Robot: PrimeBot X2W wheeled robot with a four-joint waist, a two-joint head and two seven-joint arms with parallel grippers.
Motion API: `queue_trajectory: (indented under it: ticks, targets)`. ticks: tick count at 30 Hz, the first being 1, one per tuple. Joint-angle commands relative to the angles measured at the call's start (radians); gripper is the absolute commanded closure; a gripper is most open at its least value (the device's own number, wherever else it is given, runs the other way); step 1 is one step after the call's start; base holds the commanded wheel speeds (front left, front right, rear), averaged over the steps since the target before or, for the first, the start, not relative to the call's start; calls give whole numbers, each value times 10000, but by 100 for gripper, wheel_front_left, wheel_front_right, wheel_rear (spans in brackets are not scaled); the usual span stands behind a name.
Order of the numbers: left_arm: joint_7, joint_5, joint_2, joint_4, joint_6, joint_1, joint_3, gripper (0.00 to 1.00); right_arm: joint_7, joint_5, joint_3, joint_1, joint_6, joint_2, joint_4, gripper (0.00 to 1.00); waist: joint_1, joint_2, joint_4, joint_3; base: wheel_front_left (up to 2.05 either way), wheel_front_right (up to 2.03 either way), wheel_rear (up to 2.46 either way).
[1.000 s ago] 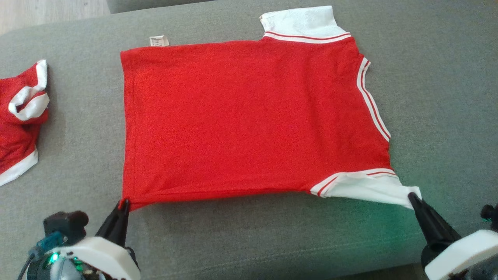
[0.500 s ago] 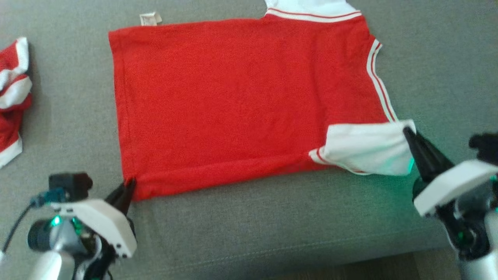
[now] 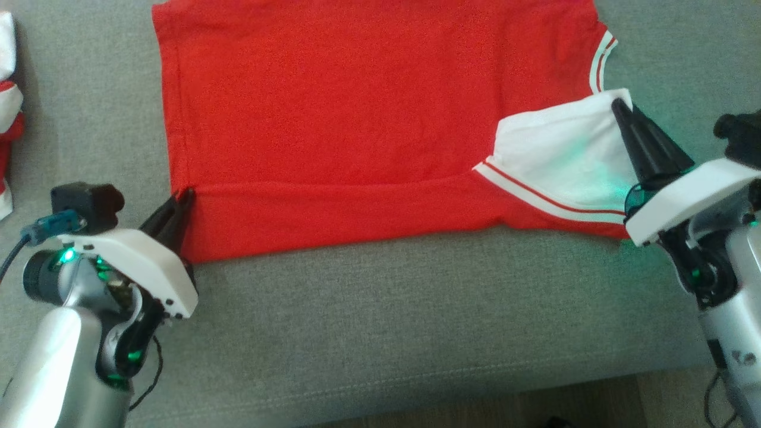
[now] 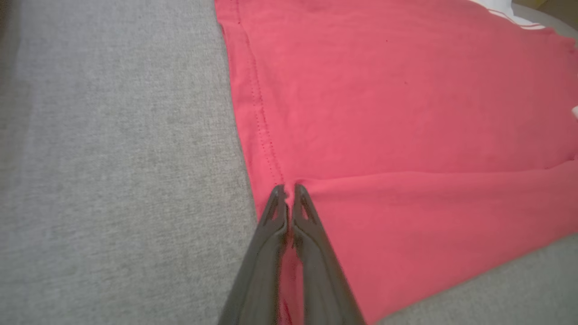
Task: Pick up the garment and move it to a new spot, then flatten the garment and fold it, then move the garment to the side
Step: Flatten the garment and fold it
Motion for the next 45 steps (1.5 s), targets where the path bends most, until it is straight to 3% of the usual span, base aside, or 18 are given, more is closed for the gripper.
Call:
queue_trajectory:
  ticks: [1,2,3,4,5,6,9,13,23,33,45]
  targets:
    - [-179,36,147,-110,-40,-406,349,100,-261,147,225,-231,-7,-247,15,100,-1,0,11,63,0,0,0]
    - [-197,-1,115,15,-70,-445,327,100,-444,188,344,-342,-7,-256,173,76,-1,0,10,83,0,0,0]
    - [-258,-47,67,106,-104,-486,317,100,-615,234,462,-426,-7,-260,333,21,-1,0,12,100,0,0,0]
    - [-380,-59,32,181,-134,-528,316,82,-777,268,561,-488,-7,-267,496,0,-1,0,18,116,0,0,0]
    - [-425,-68,6,290,-159,-528,284,35,-1030,272,619,-546,-7,-269,614,0,-1,0,25,125,0,0,0]
    - [-500,-97,-43,364,-168,-517,277,0,-1336,258,664,-586,-7,-263,705,0,-1,0,30,127,0,0,0]
    - [-985,-125,-255,448,-31,-388,377,0,-2307,-9,659,-582,-7,-210,940,0,-1,0,23,93,0,0,0]
    - [-2495,189,-745,259,505,-113,649,0,-3615,-945,63,-315,-7,21,904,0,-1,0,68,-66,0,0,0]
    - [-5443,1408,-1514,-257,1249,153,481,0,-3967,-2934,-1462,1546,-7,1187,-897,0,-1,0,179,-696,0,0,0]
    - [-5867,2166,-1591,-113,1358,979,429,0,-3118,-3590,-1915,3569,-7,2316,-2404,0,-1,0,71,-1381,0,0,0]
    - [-5882,2387,-1684,255,1285,1374,460,0,-2879,-3461,-1881,3840,-7,2355,-2586,0,-1,0,70,-1521,0,0,0]
